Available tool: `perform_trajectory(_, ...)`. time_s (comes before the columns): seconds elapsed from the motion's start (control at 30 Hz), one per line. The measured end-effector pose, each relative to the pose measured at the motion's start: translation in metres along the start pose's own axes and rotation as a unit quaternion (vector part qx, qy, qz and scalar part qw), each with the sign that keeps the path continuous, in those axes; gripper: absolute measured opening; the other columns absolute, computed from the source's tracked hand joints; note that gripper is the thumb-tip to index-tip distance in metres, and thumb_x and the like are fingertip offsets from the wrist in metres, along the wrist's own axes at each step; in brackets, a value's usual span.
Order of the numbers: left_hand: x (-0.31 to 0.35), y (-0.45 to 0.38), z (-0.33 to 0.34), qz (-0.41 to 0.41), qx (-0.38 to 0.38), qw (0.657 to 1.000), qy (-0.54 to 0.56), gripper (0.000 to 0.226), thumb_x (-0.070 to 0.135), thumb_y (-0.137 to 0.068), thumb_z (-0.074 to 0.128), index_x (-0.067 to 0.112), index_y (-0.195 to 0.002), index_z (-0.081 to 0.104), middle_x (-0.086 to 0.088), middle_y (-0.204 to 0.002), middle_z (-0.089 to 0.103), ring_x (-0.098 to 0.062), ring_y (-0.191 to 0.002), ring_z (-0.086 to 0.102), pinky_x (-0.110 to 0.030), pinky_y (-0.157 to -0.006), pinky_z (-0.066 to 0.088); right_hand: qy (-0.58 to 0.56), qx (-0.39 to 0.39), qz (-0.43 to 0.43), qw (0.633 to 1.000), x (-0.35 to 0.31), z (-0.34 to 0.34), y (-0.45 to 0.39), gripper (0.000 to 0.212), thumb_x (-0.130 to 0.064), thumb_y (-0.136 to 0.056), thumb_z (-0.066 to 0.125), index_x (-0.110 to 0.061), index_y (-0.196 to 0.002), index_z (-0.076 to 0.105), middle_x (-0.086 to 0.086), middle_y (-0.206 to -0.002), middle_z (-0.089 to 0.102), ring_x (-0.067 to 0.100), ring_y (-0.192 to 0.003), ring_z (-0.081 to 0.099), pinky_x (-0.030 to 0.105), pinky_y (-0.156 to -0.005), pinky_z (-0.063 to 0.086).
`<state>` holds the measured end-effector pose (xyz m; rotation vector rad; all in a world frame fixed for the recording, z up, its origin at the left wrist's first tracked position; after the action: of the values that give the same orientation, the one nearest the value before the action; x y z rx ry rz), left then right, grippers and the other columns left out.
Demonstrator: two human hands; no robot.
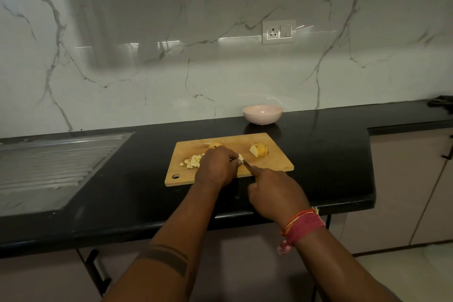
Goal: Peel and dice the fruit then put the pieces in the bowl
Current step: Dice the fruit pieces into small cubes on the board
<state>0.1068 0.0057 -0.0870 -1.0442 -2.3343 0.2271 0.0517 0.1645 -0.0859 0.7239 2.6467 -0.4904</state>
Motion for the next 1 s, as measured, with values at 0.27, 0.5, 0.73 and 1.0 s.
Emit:
perform_trajectory(0.27,0.001,0.002,0.001,0.018,-0.005,0.999,-0.029,0.026,0.037,-0.099,0.061,0.036,-0.122,0.072,0.002,-0.124,0.063,-0.021,-0.113,0.057,-0.046,-0.099,0.050,-0.022,0.017,-0.018,0.999,0.005,-0.005,0.003,0.049,-0.029,-0.096,0.047,-0.034,-0.144,0.050,0.000,-0.099,0.066,0.014,-0.083,0.061,0.030,-0.070,0.051)
perform_trajectory(0.5,-0.006,0.000,0.000,-0.029,0.009,0.999,0.042,0.020,0.032,-0.095,0.069,0.023,-0.112,0.074,0.004,-0.110,0.072,-0.012,-0.097,0.062,-0.035,-0.090,0.053,-0.061,0.066,-0.006,0.996,0.002,0.002,-0.007,0.055,-0.031,-0.096,0.047,-0.040,-0.150,0.043,-0.006,-0.084,0.058,0.011,-0.072,0.057,0.026,-0.059,0.043)
perform_trajectory(0.73,-0.005,0.000,-0.003,-0.015,0.013,0.999,0.046,0.018,0.026,-0.096,0.069,0.021,-0.111,0.077,0.003,-0.110,0.074,-0.007,-0.089,0.058,-0.026,-0.084,0.046,-0.039,0.039,-0.018,0.998,-0.012,0.012,-0.034,0.047,-0.031,-0.096,0.047,-0.037,-0.143,0.051,0.000,-0.102,0.069,0.018,-0.082,0.061,0.029,-0.066,0.048)
perform_trajectory(1.0,-0.004,0.000,-0.002,-0.019,0.020,0.998,0.058,0.015,0.024,-0.095,0.070,0.023,-0.106,0.079,0.006,-0.106,0.076,-0.006,-0.088,0.060,-0.024,-0.082,0.046,0.007,0.016,-0.017,1.000,-0.015,0.015,-0.038,0.044,-0.031,-0.096,0.048,-0.034,-0.141,0.051,0.002,-0.100,0.066,0.018,-0.079,0.056,0.030,-0.065,0.045)
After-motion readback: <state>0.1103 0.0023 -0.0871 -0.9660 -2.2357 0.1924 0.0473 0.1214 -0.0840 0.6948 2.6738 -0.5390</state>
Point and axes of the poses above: each hand's wrist, its own y-axis away from the middle knuckle, its own z-axis out of the palm, x = y × z, the point moved 3 cm from there along -y, towards the middle knuckle
